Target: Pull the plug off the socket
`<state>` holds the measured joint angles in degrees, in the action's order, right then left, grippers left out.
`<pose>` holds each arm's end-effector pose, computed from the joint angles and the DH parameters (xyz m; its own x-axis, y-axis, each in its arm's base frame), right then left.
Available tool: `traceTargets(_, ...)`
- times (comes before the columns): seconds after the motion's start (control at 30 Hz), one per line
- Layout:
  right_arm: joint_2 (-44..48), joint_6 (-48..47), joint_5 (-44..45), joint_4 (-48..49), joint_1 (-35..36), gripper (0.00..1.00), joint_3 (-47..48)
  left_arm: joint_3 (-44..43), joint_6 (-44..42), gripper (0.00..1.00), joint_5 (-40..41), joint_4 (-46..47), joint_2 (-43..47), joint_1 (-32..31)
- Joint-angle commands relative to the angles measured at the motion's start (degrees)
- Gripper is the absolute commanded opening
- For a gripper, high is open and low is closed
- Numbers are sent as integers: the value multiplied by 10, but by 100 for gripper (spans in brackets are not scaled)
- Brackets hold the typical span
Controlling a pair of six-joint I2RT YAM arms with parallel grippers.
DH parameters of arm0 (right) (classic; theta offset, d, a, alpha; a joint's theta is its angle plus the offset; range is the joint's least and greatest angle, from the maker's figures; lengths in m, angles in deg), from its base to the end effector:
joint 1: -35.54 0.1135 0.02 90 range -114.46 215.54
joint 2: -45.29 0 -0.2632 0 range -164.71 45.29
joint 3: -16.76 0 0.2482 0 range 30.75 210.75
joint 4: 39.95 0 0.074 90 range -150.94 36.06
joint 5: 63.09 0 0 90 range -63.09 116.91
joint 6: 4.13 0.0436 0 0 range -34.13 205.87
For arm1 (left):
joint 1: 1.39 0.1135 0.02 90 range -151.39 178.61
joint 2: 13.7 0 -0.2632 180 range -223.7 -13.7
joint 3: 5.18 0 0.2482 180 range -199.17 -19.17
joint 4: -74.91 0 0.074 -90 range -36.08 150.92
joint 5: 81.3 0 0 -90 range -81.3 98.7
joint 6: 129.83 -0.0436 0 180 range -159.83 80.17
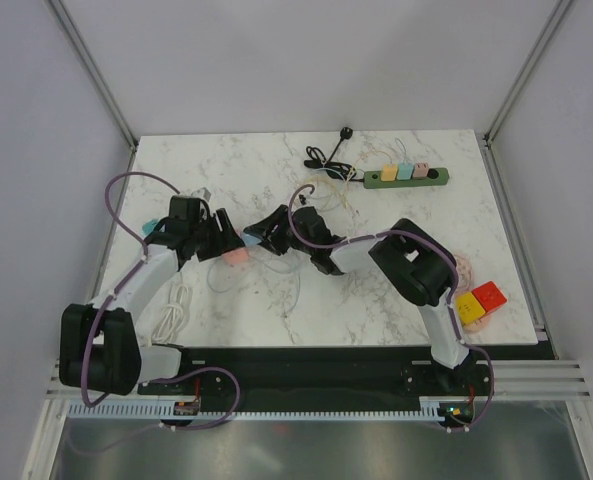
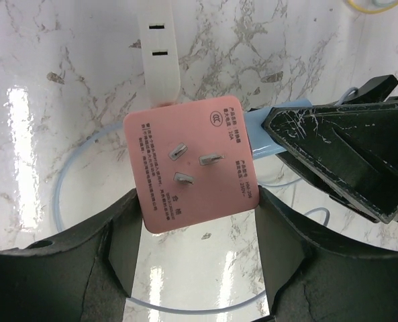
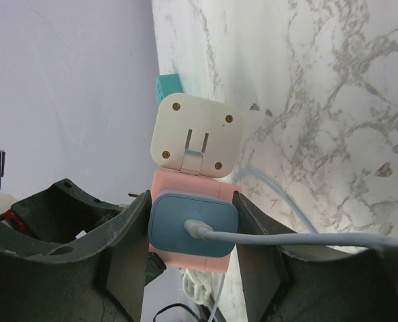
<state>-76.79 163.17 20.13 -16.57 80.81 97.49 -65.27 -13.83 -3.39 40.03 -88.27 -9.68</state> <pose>0.3184 0.3288 0.1363 -0.8130 0.5557 -0.1736 0.0393 0.3499 0.9360 0.2622 -0.0474 0.2166 -0.7959 -0.3172 -0.5157 -0.0811 0.9000 -0.4284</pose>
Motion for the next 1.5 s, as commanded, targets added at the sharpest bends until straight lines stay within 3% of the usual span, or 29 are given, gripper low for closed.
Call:
traceTargets(0.0, 12, 25, 43, 32, -26, 0, -28, 5, 14, 2, 91, 28, 68, 6)
traceTargets(0.37, 43, 85, 88, 96, -38, 0, -96, 3, 21, 2, 172, -2, 77, 5)
traceTargets(0.67, 79, 65, 115, 28, -62, 0, -108, 1, 8, 2, 183, -6, 76, 1)
traceTargets(0.9, 107, 73, 127, 34, -102, 0, -168, 3, 12, 2, 214, -14, 91, 0)
traceTargets(1.03, 145, -13, 166, -48, -89, 0, -137, 1, 13, 2, 220, -14, 90, -1)
traceTargets(1.07, 155, -59, 185, -66, -77, 0, -127, 1, 13, 2, 219, -14, 87, -1)
traceTargets(1.2, 164, -93, 232, -92, -20, 0, -87, -1, 16, 2, 208, -13, 83, -4)
traceTargets(1.47, 132, -80, 165, -49, -41, 0, -93, 4, -38, 2, 81, 32, 103, -5)
